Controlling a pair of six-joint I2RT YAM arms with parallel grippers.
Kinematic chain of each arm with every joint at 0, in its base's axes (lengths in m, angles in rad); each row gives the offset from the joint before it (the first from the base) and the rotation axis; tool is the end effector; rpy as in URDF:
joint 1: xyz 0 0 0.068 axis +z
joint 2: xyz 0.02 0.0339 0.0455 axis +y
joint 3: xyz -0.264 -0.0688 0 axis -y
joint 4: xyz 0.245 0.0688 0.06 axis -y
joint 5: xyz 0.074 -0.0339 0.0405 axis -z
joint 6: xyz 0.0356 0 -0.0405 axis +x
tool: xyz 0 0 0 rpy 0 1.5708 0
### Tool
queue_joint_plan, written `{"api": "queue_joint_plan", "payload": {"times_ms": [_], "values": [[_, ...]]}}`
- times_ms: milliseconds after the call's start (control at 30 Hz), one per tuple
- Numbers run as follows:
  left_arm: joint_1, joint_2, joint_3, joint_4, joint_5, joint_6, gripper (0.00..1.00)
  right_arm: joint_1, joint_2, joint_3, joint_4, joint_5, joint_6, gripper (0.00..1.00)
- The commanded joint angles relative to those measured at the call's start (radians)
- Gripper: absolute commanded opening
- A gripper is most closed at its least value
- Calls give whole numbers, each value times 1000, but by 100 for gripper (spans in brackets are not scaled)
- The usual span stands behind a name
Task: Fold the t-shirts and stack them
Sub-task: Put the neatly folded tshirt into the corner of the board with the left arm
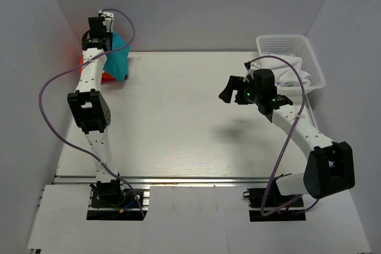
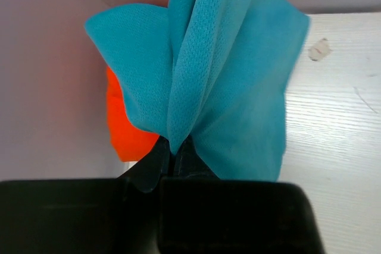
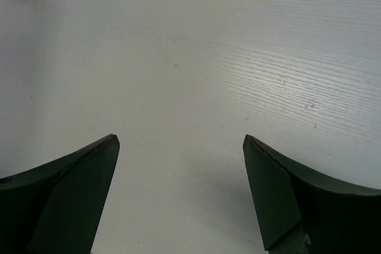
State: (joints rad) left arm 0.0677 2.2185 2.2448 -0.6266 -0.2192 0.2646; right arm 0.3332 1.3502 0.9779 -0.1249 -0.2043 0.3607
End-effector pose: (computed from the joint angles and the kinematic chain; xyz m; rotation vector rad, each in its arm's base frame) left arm 0.5107 0.0424 0.3290 0.0885 2.1845 0.4272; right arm 0.2887 0.1075 0.2859 -0.0999 2.1166 0.6319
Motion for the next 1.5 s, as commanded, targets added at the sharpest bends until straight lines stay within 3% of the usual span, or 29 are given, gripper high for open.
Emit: {"api": "queue_joint_plan", "payload": {"times_ms": [0, 300, 600, 633, 667, 700, 733, 767, 800, 833, 1300, 1467], "values": [[52, 3, 56, 71, 52, 7, 0, 0, 16, 54, 25, -24, 7, 90], [167, 104, 62, 150, 182, -11, 0, 0, 78, 94, 28, -52, 17, 90], [221, 222, 122, 209, 138, -140, 0, 1, 118, 120, 42, -69, 17, 90], [221, 236, 122, 218, 126, -165, 14, 3, 119, 120, 41, -70, 15, 90], [221, 236, 122, 232, 109, -165, 36, 0, 119, 119, 47, -70, 15, 90], [221, 248, 122, 232, 94, -194, 46, 1, 122, 119, 47, -70, 17, 90], [221, 263, 146, 222, 81, -194, 61, 1, 125, 119, 50, -66, 12, 90], [230, 264, 159, 222, 64, -211, 69, 3, 127, 120, 44, -66, 9, 90], [230, 274, 170, 203, 46, -241, 89, 0, 135, 128, 38, -64, 7, 90], [230, 274, 170, 191, 46, -242, 100, 0, 135, 128, 33, -64, 4, 90], [178, -29, -111, 208, 26, -346, 100, 4, 168, 128, 41, -156, -37, 90], [98, -57, -136, 219, 34, -229, 100, 3, 179, 119, 37, -147, -52, 90]]}}
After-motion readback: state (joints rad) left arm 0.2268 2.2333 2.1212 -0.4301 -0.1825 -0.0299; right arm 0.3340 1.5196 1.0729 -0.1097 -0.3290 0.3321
